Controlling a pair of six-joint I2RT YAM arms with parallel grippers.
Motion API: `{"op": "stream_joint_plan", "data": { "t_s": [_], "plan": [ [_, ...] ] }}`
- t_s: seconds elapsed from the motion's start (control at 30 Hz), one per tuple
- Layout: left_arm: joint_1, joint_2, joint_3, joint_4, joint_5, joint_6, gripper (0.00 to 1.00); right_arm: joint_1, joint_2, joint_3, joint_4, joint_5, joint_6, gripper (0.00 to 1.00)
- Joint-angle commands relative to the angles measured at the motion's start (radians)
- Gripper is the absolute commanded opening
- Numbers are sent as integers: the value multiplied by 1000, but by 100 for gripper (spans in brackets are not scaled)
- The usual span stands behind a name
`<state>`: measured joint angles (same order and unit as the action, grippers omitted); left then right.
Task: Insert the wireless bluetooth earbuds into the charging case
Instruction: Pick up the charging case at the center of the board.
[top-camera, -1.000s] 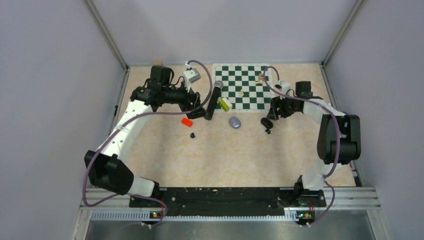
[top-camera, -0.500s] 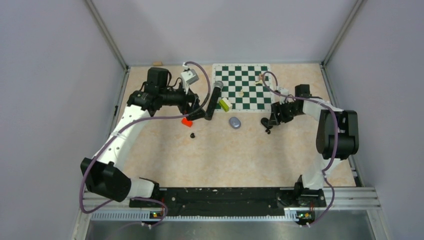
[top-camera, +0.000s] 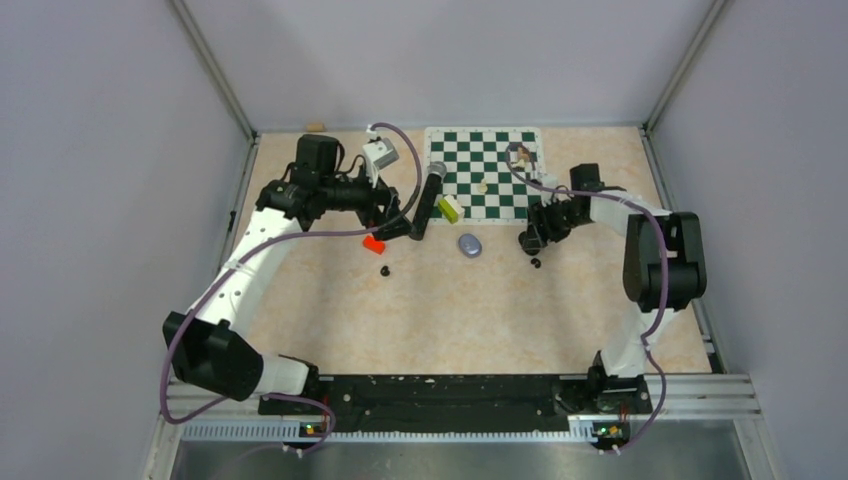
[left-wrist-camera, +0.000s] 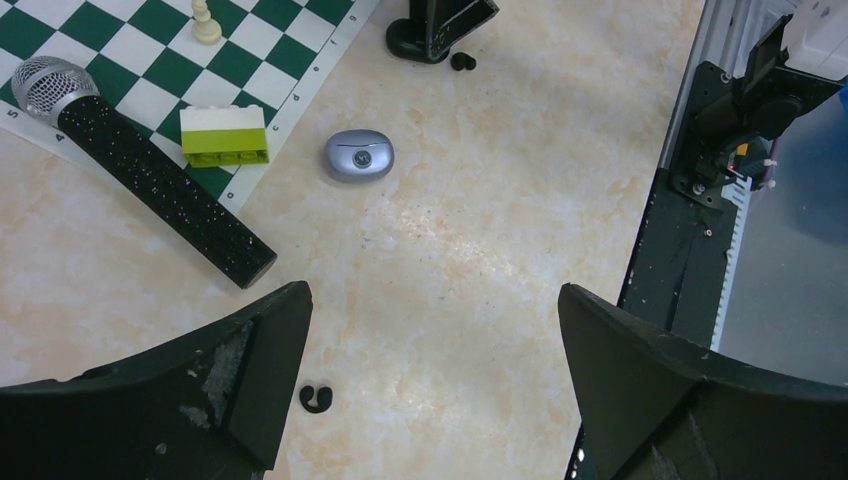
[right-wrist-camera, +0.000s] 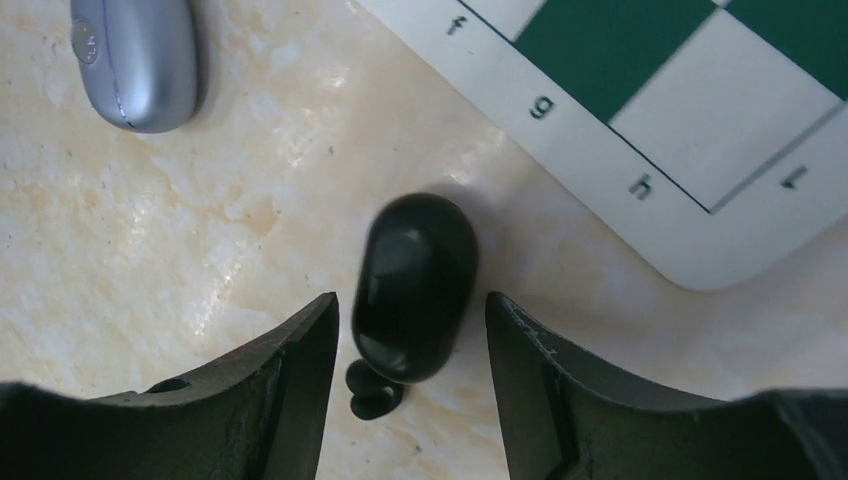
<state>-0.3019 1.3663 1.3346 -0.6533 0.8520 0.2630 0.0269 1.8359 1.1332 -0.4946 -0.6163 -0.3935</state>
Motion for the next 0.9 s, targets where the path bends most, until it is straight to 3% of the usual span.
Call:
{"op": "stream_joint_plan", "data": {
  "t_s": [0.0, 0.27, 0.47, 0.63, 0.77, 0.87],
  "plan": [
    [-3, -4, -1, 36, 10, -2, 99, 66, 54, 19, -12, 44, -25, 53],
    [-3, -1, -14, 57, 20, -23, 99, 70, 21, 7, 9, -2, -24, 25],
    [-18, 20, -22, 90, -6, -50, 99, 71, -75, -20, 58, -25, -33, 25],
    [-51, 117, 40, 98, -36, -56, 99, 73, -253, -101, 160, -74, -50, 25],
    [-52, 241, 133, 125, 18, -96, 99, 87, -400, -183, 264, -91, -68, 25],
    [-54, 330, 187, 221, 101, -212, 99, 99, -497, -235, 313, -118, -82, 25]
  ]
}}
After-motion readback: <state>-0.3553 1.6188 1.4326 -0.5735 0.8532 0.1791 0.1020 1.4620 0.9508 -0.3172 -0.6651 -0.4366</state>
